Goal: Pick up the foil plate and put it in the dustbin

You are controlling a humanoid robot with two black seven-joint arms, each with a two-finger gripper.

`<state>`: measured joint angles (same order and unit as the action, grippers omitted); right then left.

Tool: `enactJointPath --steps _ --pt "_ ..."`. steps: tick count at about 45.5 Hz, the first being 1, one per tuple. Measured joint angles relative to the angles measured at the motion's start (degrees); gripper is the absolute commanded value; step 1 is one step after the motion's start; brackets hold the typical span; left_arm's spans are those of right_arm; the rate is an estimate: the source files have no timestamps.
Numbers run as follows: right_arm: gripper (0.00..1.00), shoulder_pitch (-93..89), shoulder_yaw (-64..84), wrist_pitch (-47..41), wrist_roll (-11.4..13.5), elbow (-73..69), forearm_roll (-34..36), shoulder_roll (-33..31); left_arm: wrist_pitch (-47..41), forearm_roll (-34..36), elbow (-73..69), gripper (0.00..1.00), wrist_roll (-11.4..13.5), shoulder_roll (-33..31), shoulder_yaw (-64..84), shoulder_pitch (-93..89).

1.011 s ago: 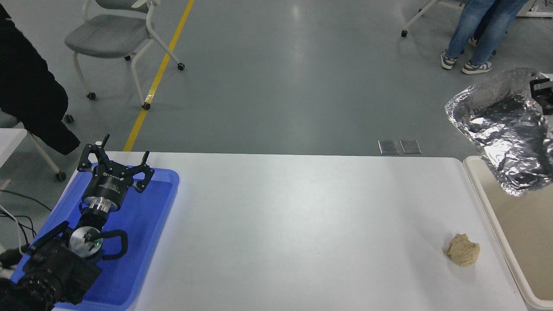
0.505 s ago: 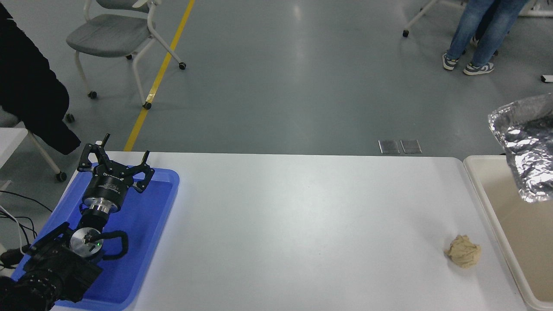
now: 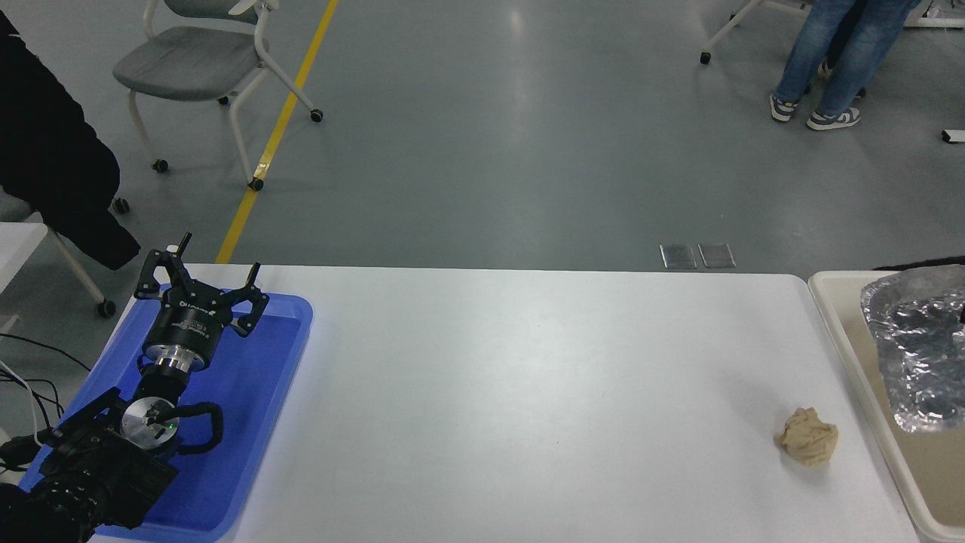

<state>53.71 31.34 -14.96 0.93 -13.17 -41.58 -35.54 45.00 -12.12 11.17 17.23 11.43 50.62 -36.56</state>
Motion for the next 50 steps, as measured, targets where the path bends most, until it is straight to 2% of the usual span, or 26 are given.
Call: enactJointPath --steps 4,5,8,9,39,50 --pt "0.02 -1.28 -0.27 1.27 0.01 0.66 0.00 0.66 0.00 0.00 0.00 1.00 0.00 0.00 0.00 0.00" --pt "0.13 -1.51 -0.31 1.50 0.01 0.76 0.00 0.77 0.00 0.00 0.00 1.00 0.00 0.00 0.00 0.00" --pt "0.90 -2.22 -0.49 2.39 0.02 1.09 0.01 1.13 0.00 0.00 0.00 1.00 0.00 0.00 0.00 0.00" --pt "1.00 -2.39 -0.57 2.62 0.03 1.14 0.01 1.20 0.00 0.00 0.00 1.00 0.00 0.00 0.00 0.00" --pt "1.00 0.00 -2.71 3.65 0.21 1.07 -0.22 1.67 0.00 0.00 0.00 1.00 0.00 0.00 0.00 -0.02" --pt "1.00 11.75 3.75 0.04 0.26 -10.63 -0.21 -0.55 0.00 0.00 0.04 1.00 0.00 -0.06 0.00 -0.09"
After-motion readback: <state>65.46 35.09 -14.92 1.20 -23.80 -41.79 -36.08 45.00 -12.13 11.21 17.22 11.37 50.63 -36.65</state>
